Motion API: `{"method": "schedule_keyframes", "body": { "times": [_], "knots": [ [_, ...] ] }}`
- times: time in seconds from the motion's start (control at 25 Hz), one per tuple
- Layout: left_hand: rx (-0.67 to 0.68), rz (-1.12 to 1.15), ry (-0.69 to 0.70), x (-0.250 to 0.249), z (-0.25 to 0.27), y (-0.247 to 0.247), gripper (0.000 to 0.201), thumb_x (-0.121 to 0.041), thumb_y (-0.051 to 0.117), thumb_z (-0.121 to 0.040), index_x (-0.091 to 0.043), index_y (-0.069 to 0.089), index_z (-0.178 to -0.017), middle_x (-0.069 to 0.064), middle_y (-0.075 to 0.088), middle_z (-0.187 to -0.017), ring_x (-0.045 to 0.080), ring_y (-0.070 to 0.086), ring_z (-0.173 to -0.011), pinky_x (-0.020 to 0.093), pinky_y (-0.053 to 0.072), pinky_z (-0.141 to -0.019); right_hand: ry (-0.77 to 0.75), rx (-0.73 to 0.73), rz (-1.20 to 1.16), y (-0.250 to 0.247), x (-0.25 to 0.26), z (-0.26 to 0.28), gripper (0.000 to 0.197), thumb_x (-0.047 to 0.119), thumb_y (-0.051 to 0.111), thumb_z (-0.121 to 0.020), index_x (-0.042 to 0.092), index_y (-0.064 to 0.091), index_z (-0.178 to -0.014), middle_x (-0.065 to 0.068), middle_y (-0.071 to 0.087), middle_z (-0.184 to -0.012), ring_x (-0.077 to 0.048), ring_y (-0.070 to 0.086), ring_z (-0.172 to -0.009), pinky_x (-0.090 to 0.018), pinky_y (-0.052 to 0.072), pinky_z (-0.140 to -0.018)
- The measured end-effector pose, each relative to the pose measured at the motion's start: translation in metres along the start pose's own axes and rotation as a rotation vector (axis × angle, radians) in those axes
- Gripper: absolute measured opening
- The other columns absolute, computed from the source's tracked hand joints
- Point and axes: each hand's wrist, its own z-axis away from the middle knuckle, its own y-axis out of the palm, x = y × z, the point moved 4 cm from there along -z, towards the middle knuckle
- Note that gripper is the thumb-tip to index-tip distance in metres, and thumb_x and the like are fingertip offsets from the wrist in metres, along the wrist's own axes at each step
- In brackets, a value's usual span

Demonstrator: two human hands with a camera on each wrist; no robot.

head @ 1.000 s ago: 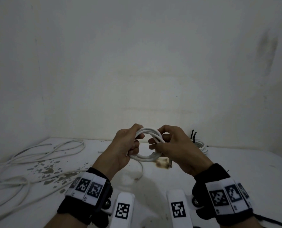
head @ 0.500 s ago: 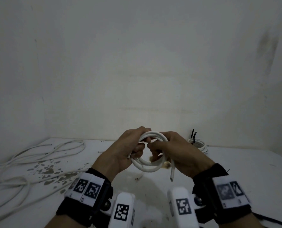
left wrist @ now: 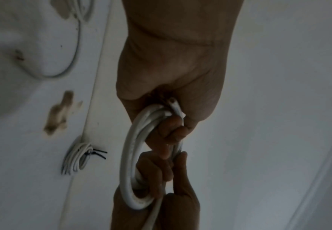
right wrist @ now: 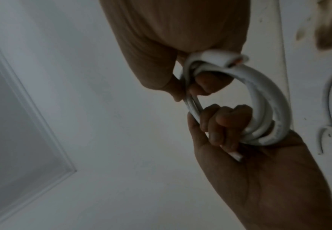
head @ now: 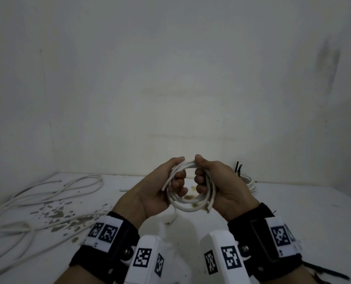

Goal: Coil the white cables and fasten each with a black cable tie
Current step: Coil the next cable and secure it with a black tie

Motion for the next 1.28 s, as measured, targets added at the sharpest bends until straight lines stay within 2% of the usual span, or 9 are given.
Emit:
{"method": "schedule_keyframes", "body": {
  "times": [0.16, 0.24, 0.4, 0.52, 0.68, 0.8, 0.92, 1.12, 1.28],
  "knots": [
    [0.087, 0.221, -0.013, -0.001, 0.001, 0.004, 0.053, -0.046, 0.054, -0.092, -0.017, 0.043, -0.05, 0.001, 0.048, -0.047, 0.015, 0.051, -0.049, 0.026, 0.048, -0.065, -0.01, 0.009, -0.206, 0.0, 0.003, -0.002, 0.022, 0.023, 0.058, -0.099, 0.011, 0.053, -0.081, 0.0, 0.041, -0.054, -0.009, 0.039, -0.036, -0.021, 0.032, -0.034],
    [0.098, 0.304, 0.01, -0.004, 0.002, 0.006, 0.05, -0.048, 0.055, -0.09, -0.016, 0.046, -0.053, 0.0, 0.048, -0.048, 0.017, 0.053, -0.051, 0.027, 0.045, -0.063, -0.038, 0.027, -0.272, -0.001, 0.007, -0.001, 0.02, 0.024, 0.055, -0.1, 0.012, 0.053, -0.084, 0.0, 0.041, -0.055, -0.009, 0.04, -0.039, -0.021, 0.033, -0.036],
    [0.03, 0.433, 0.078, -0.009, 0.005, 0.004, 0.051, -0.052, 0.052, -0.089, -0.011, 0.051, -0.058, -0.006, 0.021, -0.039, 0.01, 0.021, -0.033, 0.021, 0.029, -0.04, 0.057, 0.246, -0.357, 0.006, 0.009, 0.008, 0.018, 0.021, 0.05, -0.094, 0.008, 0.053, -0.082, -0.004, 0.039, -0.057, -0.016, 0.037, -0.041, -0.028, 0.039, -0.048],
    [-0.051, 0.243, 0.084, -0.011, 0.006, 0.0, 0.06, -0.053, 0.044, -0.094, -0.01, 0.055, -0.054, -0.006, 0.019, -0.038, 0.008, 0.014, -0.03, 0.018, 0.022, -0.037, 0.126, 0.393, -0.087, 0.008, 0.007, 0.017, 0.033, 0.035, 0.05, -0.094, 0.004, 0.058, -0.084, -0.004, 0.037, -0.047, -0.02, 0.039, -0.034, -0.033, 0.037, -0.056],
    [-0.012, 0.144, 0.01, -0.006, 0.004, 0.005, 0.06, -0.056, 0.041, -0.091, -0.009, 0.053, -0.056, -0.006, 0.02, -0.039, 0.009, 0.015, -0.031, 0.022, 0.021, -0.041, 0.072, 0.246, 0.097, 0.003, 0.006, 0.014, 0.036, 0.038, 0.054, -0.099, 0.006, 0.062, -0.084, 0.002, 0.024, -0.041, -0.013, 0.026, -0.029, -0.024, 0.034, -0.043],
    [0.057, 0.269, -0.005, -0.005, 0.003, 0.004, 0.065, -0.057, 0.039, -0.089, -0.002, 0.062, -0.066, -0.003, 0.032, -0.045, 0.01, 0.024, -0.035, 0.023, 0.029, -0.044, 0.067, 0.136, -0.048, 0.0, 0.004, 0.008, 0.032, 0.03, 0.057, -0.098, 0.008, 0.056, -0.075, 0.003, 0.02, -0.038, -0.011, 0.019, -0.027, -0.023, 0.038, -0.039],
    [0.184, 0.466, 0.052, -0.005, 0.005, 0.007, 0.06, -0.042, 0.037, -0.09, 0.008, 0.069, -0.082, 0.002, 0.045, -0.057, 0.014, 0.04, -0.042, 0.028, 0.043, -0.053, 0.064, 0.063, -0.227, -0.003, 0.007, 0.002, 0.031, 0.024, 0.053, -0.1, 0.011, 0.047, -0.072, 0.004, 0.019, -0.036, -0.01, 0.018, -0.026, -0.021, 0.036, -0.035],
    [0.103, 0.389, 0.143, -0.003, 0.0, 0.015, 0.039, -0.021, 0.032, -0.096, 0.002, 0.062, -0.086, -0.004, 0.032, -0.05, 0.009, 0.029, -0.039, 0.026, 0.045, -0.052, 0.037, 0.023, -0.258, -0.008, 0.014, 0.004, 0.029, 0.02, 0.054, -0.097, 0.014, 0.044, -0.071, 0.003, 0.021, -0.04, -0.011, 0.02, -0.029, -0.024, 0.041, -0.041],
    [-0.034, 0.355, 0.208, -0.004, -0.003, 0.012, 0.031, -0.021, 0.046, -0.1, -0.002, 0.064, -0.085, -0.007, 0.029, -0.048, 0.005, 0.025, -0.037, 0.019, 0.037, -0.041, 0.023, 0.072, -0.178, -0.004, 0.02, 0.009, 0.024, 0.017, 0.048, -0.099, 0.009, 0.052, -0.077, -0.001, 0.036, -0.045, -0.013, 0.031, -0.033, -0.027, 0.046, -0.046]
  ]
}}
